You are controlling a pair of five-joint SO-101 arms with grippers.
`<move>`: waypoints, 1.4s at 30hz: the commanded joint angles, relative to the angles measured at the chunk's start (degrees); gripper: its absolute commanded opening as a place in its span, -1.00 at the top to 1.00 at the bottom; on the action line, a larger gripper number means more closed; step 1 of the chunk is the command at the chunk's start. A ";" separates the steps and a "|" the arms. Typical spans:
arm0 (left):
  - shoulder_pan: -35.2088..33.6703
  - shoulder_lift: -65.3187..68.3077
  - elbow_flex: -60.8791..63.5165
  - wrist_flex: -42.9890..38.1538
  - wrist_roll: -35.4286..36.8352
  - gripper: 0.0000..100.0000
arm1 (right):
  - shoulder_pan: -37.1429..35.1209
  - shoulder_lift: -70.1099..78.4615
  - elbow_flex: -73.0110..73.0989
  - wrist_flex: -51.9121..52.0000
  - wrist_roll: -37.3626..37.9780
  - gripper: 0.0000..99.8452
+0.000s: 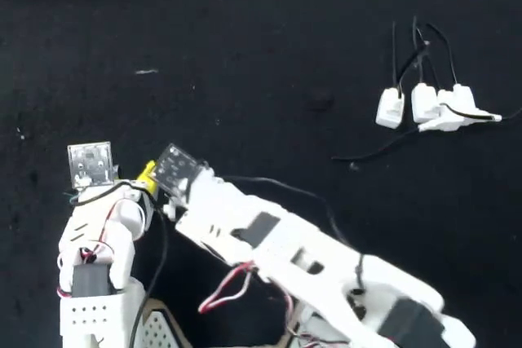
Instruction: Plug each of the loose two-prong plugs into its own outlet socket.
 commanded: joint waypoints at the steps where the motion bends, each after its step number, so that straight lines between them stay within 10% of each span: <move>1: -0.66 -0.18 -1.45 -1.05 -0.18 0.55 | -0.79 2.51 -4.09 0.35 -0.44 0.71; 30: -0.66 -0.18 -1.54 -1.05 -0.18 0.55 | -0.70 9.80 -4.44 -7.12 3.34 0.98; 42: 3.03 -0.18 -1.45 -0.44 -0.62 0.55 | -0.97 -14.46 5.76 -3.34 5.01 0.98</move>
